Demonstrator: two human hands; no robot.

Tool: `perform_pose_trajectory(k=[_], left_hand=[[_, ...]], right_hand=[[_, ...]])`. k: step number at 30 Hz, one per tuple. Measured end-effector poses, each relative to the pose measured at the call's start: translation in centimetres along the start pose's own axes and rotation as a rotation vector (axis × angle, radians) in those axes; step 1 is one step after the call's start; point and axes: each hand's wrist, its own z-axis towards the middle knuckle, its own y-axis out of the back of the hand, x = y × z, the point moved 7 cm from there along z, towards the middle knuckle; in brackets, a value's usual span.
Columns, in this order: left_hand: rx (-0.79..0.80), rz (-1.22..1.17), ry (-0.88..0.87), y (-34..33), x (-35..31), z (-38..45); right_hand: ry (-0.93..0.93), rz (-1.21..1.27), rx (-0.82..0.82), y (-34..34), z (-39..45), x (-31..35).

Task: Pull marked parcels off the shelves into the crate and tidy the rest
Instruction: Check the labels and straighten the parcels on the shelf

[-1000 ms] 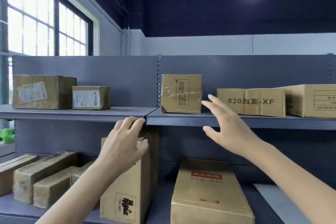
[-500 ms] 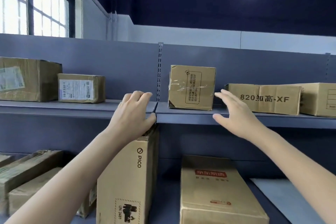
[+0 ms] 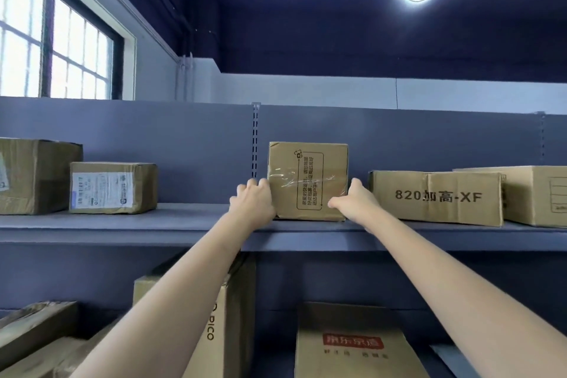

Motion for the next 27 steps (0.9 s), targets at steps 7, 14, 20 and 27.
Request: perform_pose_trajectory(k=[7, 14, 20, 27], left_hand=[[0.064, -0.404, 0.066, -1.6, -1.1, 0.9], [-0.161, -0.734, -0.057, 3.9, -0.5, -0.6], [-0.292, -0.914, -0.234, 8.4, -1.4, -3.1], [-0.410, -0.841, -0.427, 12.2, -4.5, -5.6]], right_hand=[[0.028, 0.061, 0.094, -1.3, 1.2, -0.8], [0.297, 0.251, 0.000, 1.8, -1.2, 3.1], [0.522, 0.088, -0.254, 4.6, -5.1, 6.8], [0.587, 0.173, -0.439, 6.1, -6.5, 6.1]])
